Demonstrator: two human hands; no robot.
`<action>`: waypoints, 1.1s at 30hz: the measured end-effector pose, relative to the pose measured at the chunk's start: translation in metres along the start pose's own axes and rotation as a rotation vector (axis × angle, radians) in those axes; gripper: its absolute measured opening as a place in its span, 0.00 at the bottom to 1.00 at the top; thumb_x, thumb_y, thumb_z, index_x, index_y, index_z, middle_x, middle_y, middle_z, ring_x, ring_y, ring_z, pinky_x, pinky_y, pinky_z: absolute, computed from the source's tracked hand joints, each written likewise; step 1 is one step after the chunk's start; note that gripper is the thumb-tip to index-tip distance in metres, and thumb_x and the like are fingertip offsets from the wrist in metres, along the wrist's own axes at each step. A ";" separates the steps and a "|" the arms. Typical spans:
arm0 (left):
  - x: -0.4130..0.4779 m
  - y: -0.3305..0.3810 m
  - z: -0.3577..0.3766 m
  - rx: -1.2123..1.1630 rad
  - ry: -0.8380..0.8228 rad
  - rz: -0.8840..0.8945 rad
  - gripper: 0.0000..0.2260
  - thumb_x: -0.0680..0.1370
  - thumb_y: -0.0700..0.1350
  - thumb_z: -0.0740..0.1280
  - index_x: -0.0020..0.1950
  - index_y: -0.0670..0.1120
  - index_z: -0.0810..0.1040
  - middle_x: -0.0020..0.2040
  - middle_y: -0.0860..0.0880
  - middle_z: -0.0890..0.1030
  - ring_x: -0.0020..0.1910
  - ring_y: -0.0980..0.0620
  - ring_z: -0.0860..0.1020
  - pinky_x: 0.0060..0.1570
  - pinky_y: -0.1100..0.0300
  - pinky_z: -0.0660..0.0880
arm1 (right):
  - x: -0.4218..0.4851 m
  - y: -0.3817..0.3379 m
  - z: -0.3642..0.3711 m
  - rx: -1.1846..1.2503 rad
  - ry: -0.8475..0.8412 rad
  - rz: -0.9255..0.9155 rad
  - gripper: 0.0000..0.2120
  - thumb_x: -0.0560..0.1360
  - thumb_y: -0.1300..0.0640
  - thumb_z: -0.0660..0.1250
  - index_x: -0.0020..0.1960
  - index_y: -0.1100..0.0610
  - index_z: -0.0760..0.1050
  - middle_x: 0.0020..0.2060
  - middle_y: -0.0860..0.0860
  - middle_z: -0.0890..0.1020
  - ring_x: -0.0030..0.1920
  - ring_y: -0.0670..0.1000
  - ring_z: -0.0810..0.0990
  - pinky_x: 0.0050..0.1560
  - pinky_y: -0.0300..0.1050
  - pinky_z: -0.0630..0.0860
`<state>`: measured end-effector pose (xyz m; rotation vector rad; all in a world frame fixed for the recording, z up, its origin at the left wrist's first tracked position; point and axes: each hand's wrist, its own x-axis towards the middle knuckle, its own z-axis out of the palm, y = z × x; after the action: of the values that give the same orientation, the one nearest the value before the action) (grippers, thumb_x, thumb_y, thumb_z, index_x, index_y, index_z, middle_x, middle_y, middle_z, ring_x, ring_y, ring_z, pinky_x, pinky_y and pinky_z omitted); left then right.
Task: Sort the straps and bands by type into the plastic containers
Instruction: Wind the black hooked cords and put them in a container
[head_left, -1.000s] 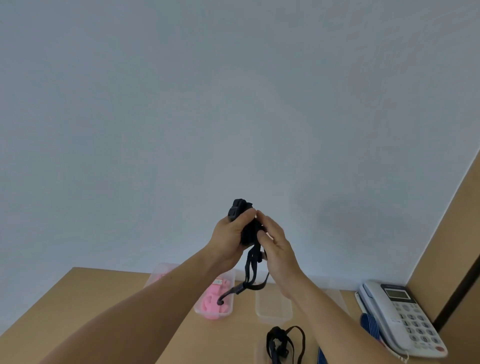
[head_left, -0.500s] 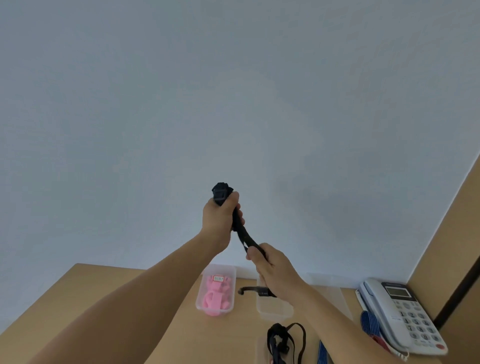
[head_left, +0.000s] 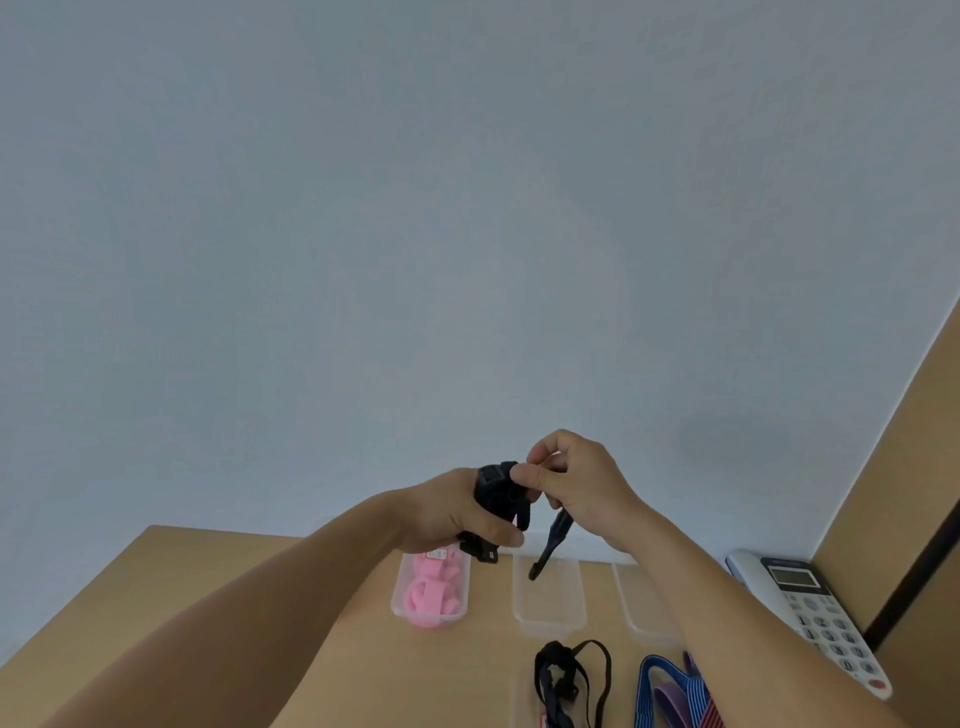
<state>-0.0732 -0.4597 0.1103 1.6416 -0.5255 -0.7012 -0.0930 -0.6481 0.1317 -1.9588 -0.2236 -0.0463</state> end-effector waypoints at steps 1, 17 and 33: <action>0.000 -0.001 0.001 -0.004 0.004 0.006 0.14 0.73 0.35 0.69 0.56 0.47 0.77 0.41 0.52 0.76 0.37 0.54 0.74 0.37 0.61 0.73 | 0.001 0.001 0.000 0.019 0.012 0.009 0.12 0.72 0.53 0.76 0.45 0.58 0.75 0.31 0.51 0.84 0.27 0.48 0.71 0.31 0.38 0.70; 0.023 0.001 0.014 -0.301 0.399 0.234 0.17 0.71 0.42 0.69 0.56 0.34 0.75 0.46 0.39 0.79 0.39 0.43 0.80 0.35 0.55 0.68 | 0.008 0.016 0.021 0.355 0.437 0.008 0.02 0.73 0.60 0.74 0.43 0.58 0.84 0.35 0.49 0.85 0.36 0.47 0.84 0.42 0.43 0.80; 0.024 0.009 0.007 -0.576 0.603 0.300 0.07 0.79 0.37 0.66 0.54 0.36 0.74 0.44 0.40 0.78 0.43 0.40 0.82 0.53 0.43 0.78 | -0.009 0.011 0.031 0.303 0.158 -0.090 0.13 0.74 0.43 0.60 0.53 0.37 0.81 0.70 0.40 0.68 0.68 0.41 0.69 0.66 0.46 0.69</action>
<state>-0.0603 -0.4829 0.1144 1.1131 -0.1027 -0.0911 -0.1022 -0.6250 0.1085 -1.6338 -0.2012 -0.2133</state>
